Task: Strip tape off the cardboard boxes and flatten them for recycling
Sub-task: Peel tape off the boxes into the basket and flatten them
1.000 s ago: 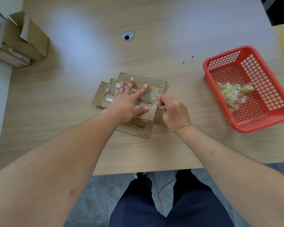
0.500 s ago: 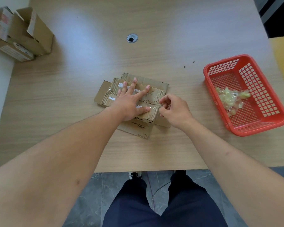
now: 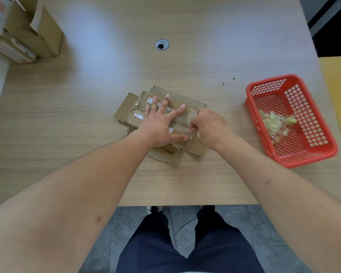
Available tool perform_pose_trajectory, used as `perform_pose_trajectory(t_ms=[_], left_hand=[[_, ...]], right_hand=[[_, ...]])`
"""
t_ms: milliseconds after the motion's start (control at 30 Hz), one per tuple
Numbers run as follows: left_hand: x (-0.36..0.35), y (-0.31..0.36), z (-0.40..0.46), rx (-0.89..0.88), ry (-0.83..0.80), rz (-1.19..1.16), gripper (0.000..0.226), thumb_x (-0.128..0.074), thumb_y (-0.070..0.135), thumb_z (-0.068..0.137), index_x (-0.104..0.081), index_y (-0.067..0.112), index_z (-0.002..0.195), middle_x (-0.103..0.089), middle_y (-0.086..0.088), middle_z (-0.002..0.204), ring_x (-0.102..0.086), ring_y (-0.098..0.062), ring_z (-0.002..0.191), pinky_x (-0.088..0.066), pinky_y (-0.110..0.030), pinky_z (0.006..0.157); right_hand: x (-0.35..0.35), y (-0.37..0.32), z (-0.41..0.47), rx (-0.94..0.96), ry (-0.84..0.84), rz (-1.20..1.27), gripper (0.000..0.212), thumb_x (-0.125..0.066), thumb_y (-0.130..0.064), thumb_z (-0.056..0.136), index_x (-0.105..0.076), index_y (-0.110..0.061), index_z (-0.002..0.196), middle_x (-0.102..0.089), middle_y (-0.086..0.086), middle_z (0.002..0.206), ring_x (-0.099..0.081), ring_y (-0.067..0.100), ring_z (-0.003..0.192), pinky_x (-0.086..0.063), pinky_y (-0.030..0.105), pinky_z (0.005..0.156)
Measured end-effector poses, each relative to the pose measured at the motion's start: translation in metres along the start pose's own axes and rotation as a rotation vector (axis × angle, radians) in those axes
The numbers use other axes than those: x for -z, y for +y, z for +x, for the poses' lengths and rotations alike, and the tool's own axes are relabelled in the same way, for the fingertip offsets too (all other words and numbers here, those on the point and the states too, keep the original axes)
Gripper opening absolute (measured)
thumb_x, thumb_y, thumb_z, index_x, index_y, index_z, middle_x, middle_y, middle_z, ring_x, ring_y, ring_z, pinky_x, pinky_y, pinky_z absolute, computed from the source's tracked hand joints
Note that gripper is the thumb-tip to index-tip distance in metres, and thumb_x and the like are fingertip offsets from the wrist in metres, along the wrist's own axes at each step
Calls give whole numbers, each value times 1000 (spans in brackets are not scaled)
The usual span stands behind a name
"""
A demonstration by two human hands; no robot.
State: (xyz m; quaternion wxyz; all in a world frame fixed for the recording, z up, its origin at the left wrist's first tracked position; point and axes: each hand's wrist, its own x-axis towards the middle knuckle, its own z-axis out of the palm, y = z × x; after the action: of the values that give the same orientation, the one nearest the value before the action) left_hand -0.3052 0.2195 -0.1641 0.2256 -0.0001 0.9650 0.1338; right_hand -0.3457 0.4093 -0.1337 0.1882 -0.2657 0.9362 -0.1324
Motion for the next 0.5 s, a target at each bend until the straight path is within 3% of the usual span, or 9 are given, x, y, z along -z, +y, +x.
perform_pose_trajectory(t_ms=[167,367,433,500], left_hand=[[2,-6,4,-125,-47,70,108,-55,90,71,6,58,154,33,3,164,31,-34,150,12,-55,123],[25,-24,11,-404,-90,128,121,-74,77,68,-2,46,160,27,2,166,28,-26,151,15,-45,122],[32,-23,8,-368,-22,178,136,-77,78,62,5,37,162,28,-4,166,27,-29,152,12,-46,123],[33,-17,-3,-175,26,164,146,-81,79,55,6,30,162,21,-12,165,22,-35,153,4,-51,125]], right_hand=[[19,3,14,2,6,-6,16,-64,-11,95,-77,-20,94,-54,4,102,-61,32,100,-38,32,74],[16,0,5,-41,76,183,9,-75,-29,88,-81,-33,95,-72,-11,86,-66,11,79,-54,31,76],[9,-1,3,-70,74,305,5,-78,-27,85,-80,-30,89,-72,-15,77,-65,4,70,-55,28,75],[5,-2,4,-140,95,409,7,-83,-30,82,-78,-26,79,-71,-13,71,-66,4,67,-56,29,69]])
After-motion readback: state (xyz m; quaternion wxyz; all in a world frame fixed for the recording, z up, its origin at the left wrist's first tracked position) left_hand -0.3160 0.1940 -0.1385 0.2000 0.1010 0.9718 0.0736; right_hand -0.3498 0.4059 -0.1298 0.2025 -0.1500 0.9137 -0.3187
